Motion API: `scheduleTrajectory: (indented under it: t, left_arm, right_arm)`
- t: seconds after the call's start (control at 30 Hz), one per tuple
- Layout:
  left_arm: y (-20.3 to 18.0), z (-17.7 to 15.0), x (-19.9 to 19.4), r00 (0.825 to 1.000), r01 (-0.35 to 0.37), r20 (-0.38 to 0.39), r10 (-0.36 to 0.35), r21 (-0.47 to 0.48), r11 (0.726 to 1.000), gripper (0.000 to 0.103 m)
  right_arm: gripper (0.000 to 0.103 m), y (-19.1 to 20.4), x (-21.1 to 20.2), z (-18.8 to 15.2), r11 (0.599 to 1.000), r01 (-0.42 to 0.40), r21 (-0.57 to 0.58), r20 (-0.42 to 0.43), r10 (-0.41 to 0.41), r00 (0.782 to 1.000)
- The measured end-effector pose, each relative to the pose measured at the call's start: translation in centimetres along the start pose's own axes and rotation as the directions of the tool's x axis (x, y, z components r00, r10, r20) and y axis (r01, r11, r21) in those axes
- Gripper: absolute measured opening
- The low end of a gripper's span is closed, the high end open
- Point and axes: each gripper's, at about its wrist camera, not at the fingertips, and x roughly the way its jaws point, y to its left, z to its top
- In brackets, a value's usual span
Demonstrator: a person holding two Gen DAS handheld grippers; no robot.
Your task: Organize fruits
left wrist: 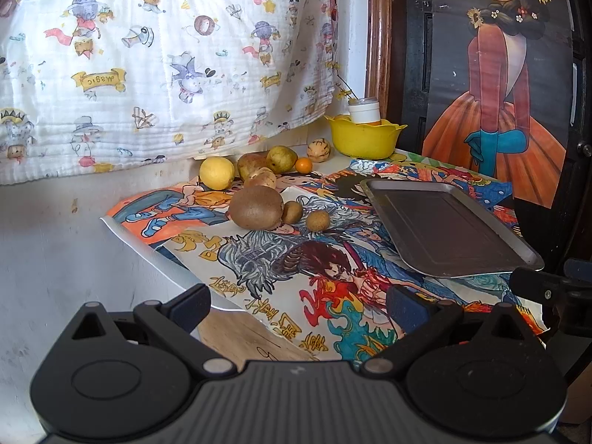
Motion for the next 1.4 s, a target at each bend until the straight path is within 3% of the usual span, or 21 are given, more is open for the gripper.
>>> scheduleTrajectory:
  t: [0.77,0.9,1.13,1.4]
  left_arm:
    - [0.3,0.0,0.4,1.0,0.007,-0.019,-0.008,-0.021,1.0,0.103]
    - [0.8,0.7,0.6,1.0,-0.006,-0.026,0.005,-0.027,1.0,0.103]
    - [2.7,3.0,1.3,0.999,-0.041,-0.012,0.041,-0.058,0.997,0.103]
    - [4.2,5.6,2.6,0.999,-0.043,0.001,0.043,-0.048,0.998,0.103]
  right_arm:
    - [0.103,-0.3,0.5,0.3,1.0,-0.013,0.0,0.002,0.013,1.0]
    - [0.103,-1.0,0.2,1.4,0.999,-0.042,-0.02,0.014,0.042,0.999]
    - [0.103,-3.0,0.7,5.8,0.984,-0.175,-0.025,0.006,0.175,0.985]
    - [0.103,-1.9,1.6,10.0,0.951,-0.237,-0.198,-0.002,0.241,0.97]
